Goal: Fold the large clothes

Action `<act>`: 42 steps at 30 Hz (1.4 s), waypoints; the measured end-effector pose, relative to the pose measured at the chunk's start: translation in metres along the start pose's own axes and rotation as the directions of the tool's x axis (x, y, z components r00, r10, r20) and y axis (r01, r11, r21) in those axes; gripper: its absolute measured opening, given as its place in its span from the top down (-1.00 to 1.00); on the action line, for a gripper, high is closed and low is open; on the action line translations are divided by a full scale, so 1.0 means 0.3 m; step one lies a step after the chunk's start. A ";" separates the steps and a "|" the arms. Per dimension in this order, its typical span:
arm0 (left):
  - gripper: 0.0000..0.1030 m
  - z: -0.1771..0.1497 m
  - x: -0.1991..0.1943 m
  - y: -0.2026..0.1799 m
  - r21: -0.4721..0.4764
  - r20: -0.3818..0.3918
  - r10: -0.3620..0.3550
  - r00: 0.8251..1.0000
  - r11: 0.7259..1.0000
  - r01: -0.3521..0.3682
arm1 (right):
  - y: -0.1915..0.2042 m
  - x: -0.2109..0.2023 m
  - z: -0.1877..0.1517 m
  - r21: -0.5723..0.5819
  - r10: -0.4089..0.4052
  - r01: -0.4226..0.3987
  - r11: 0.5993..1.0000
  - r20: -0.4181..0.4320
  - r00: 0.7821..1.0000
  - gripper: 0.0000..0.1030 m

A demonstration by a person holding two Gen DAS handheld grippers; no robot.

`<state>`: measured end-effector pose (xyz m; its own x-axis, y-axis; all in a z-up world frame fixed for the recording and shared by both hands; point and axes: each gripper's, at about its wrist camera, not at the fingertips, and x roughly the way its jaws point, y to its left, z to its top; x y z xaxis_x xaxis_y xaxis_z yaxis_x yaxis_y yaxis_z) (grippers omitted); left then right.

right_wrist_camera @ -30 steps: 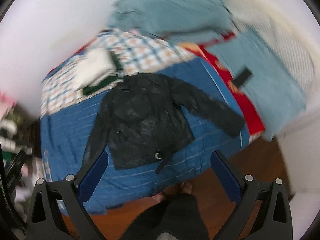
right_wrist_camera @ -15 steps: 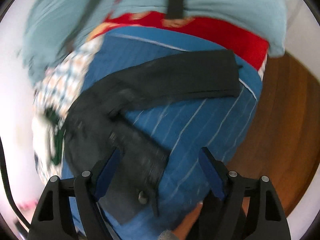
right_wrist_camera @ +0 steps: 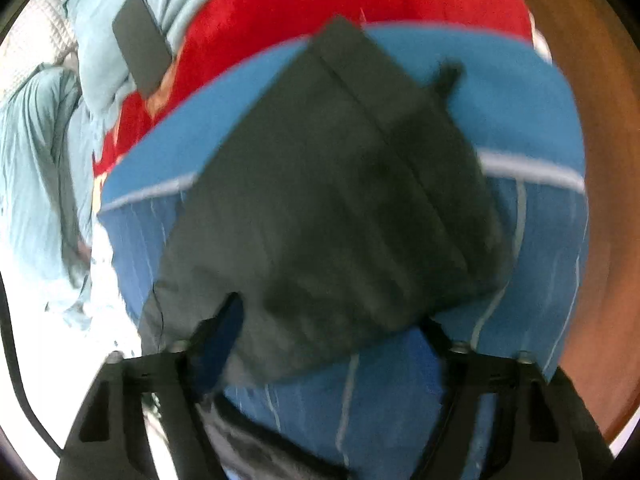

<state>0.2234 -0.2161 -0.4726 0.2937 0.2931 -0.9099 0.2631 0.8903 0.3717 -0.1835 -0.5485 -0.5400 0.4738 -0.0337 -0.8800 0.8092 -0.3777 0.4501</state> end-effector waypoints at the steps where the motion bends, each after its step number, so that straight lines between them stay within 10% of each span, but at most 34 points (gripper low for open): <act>1: -1.00 0.011 0.013 -0.018 0.004 -0.001 -0.004 1.000 1.000 0.004 | 0.026 -0.014 -0.005 0.008 -0.009 0.008 1.000 0.025 1.000 0.32; 4: -1.00 0.020 0.035 -0.061 0.027 0.008 -0.018 1.000 0.999 0.018 | 0.104 -0.072 0.024 -0.019 0.027 -0.024 1.000 0.142 0.990 0.73; 8: -1.00 0.015 0.054 -0.103 0.048 0.016 -0.032 0.999 0.998 0.031 | 0.246 -0.161 0.069 -0.182 0.076 -0.027 0.983 0.268 0.960 0.75; 13: -1.00 -0.003 0.093 -0.135 0.059 0.019 -0.030 0.999 0.998 0.029 | 0.178 -0.007 0.126 -0.152 0.078 -0.064 0.986 0.085 0.993 0.23; 21: -1.00 0.002 0.127 -0.162 0.064 0.016 -0.031 0.999 0.997 0.030 | 0.108 0.078 0.161 -0.051 0.246 -0.241 0.969 0.133 0.960 -0.13; 25: -1.00 -0.003 0.120 -0.163 0.051 0.016 -0.036 0.999 0.998 0.035 | 0.123 0.015 0.137 -0.096 0.189 -0.172 0.980 0.204 0.961 0.75; 30: -1.00 -0.003 0.106 -0.132 0.024 0.014 -0.058 0.998 0.998 0.058 | 0.247 -0.139 0.094 -0.223 0.201 -0.146 0.964 0.248 0.948 0.82; 36: -1.00 -0.016 0.084 -0.019 -0.065 0.009 -0.072 0.997 0.995 0.073 | 0.513 -0.322 -0.036 -0.430 0.311 -0.185 0.884 0.244 0.919 0.85; 42: -1.00 -0.074 0.081 0.222 -0.225 -0.015 -0.066 0.998 0.972 0.061 | 0.822 -0.361 -0.389 -0.666 0.398 -0.250 0.703 0.078 0.914 0.86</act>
<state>0.2275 -0.1421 -0.4740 0.2618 0.2385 -0.9352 0.0671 0.9621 0.2642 0.0053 -0.5300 -0.3160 0.7282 -0.2531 -0.6369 0.6820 0.3594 0.6370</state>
